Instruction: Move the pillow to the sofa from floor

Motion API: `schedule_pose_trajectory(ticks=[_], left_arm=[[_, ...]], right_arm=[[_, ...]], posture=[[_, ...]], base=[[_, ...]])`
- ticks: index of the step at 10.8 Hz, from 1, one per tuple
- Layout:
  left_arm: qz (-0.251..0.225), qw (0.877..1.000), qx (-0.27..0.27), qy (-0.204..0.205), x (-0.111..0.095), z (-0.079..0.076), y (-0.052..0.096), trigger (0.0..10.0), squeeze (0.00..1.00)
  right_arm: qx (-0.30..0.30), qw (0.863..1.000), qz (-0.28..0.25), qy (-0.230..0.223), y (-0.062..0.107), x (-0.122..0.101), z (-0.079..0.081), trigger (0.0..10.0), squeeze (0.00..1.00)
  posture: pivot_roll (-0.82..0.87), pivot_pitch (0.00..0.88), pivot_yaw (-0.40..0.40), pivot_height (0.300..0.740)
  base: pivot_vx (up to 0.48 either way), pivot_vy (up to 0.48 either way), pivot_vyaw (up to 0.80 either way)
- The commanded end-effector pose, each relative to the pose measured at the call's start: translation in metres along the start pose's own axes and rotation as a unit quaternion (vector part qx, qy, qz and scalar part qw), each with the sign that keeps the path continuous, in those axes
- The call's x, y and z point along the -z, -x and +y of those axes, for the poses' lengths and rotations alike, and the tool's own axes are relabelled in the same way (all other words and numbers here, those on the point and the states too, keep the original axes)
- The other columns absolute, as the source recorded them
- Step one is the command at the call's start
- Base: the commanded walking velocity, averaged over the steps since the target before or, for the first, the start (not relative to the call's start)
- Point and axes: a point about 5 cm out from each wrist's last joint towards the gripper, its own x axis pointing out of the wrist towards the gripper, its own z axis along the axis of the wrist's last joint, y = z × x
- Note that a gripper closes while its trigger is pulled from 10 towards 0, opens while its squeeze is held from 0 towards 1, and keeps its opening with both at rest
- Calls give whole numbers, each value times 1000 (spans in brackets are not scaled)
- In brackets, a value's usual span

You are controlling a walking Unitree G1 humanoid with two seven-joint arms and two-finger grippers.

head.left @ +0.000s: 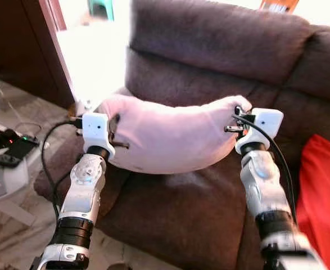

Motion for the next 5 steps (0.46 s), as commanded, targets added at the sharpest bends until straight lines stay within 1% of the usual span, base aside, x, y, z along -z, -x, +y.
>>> schedule_pose_trajectory(ticks=[1, 2, 3, 4, 5], left_arm=[[-26, 999, 20, 28, -19, -5, -6, 10000, 0], [-13, 998, 40, 37, -19, -7, -6, 10000, 0], [24, 996, 83, 29, -15, -15, -4, 10000, 0], [24, 995, 92, 37, -16, -18, -3, 10000, 0], [16, 996, 79, 46, -20, -19, -2, 10000, 0]], right_arm=[[-3, 1000, -17, 11, -11, -14, 0, 10000, 0], [-7, 1000, -7, 19, -20, -16, 2, 10000, 0], [-10, 1000, 4, 23, -32, -23, 6, 10000, 0], [-12, 1000, 4, 17, -35, -26, 7, 10000, 0], [-20, 1000, 17, -14, -43, -30, 14, 10000, 0]], posture=[[97, 78, -83, 740], [104, 79, -89, 740], [113, 82, -97, 740], [115, 86, -100, 740], [122, 94, -109, 740]], base=[[0, 0, 0], [0, 0, 0], [0, 0, 0], [0, 0, 0], [0, 0, 0]])
